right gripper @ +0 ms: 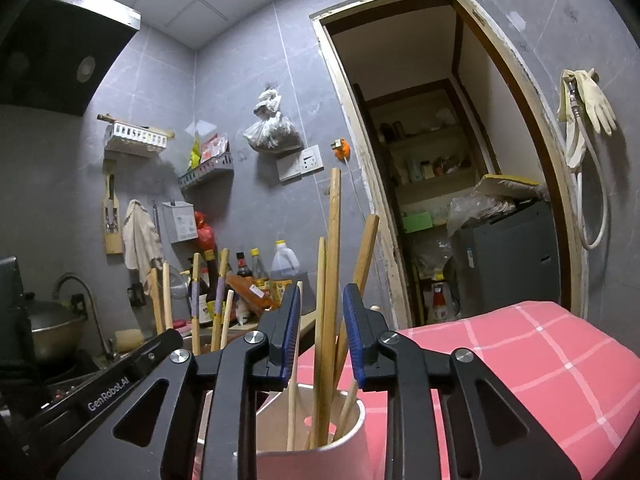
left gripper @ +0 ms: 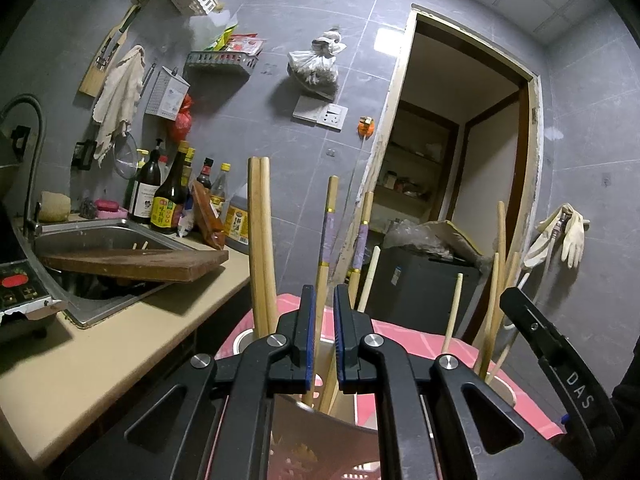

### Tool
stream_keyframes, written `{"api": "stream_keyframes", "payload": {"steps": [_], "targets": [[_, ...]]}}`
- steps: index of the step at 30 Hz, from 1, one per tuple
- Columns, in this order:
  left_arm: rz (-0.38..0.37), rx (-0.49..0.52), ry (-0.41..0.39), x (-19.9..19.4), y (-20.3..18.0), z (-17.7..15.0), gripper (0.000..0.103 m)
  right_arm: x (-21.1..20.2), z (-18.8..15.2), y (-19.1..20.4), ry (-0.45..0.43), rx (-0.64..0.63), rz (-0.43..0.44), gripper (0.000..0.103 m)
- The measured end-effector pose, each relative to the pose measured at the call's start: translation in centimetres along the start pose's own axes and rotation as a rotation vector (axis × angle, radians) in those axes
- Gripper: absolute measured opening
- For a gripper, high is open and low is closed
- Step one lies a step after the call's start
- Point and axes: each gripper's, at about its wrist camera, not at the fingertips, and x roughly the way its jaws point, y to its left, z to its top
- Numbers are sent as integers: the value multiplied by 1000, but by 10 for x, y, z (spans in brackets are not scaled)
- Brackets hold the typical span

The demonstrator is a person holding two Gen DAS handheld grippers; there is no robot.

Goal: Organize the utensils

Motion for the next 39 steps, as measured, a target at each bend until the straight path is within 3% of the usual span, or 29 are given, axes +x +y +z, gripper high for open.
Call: {"api": "stream_keyframes", "payload": {"steps": [3,5,9,13,16,20,26,32,39], "targets": [[-8,-13,14,-1,1,1,13,-5,1,-1,-2,-3,-4,21],[-16,-25,21,-5,2,2,26,-9,3,-2,1,-3,-10,23],[-14,-26,35,-13,2,4,28,-18,6,-7,12,8,-19,27],[-13,0,61,-22,-6,3,38,-29,8,-13,43,18,-25,38],[-5,44,89,-29,-13,0,40,-39,11,-18,60,21,-34,41],[-6,94,145,-36,-24,-8,54,-55,14,-26,103,7,-44,49],[-25,145,207,-51,-39,-24,66,-84,18,-41,175,-60,-82,56],[-41,164,243,-65,-50,-34,88,-117,21,-56,250,-76,-122,77],[-44,189,267,-86,-60,-44,92,-150,32,-61,289,-41,-120,88]]}}
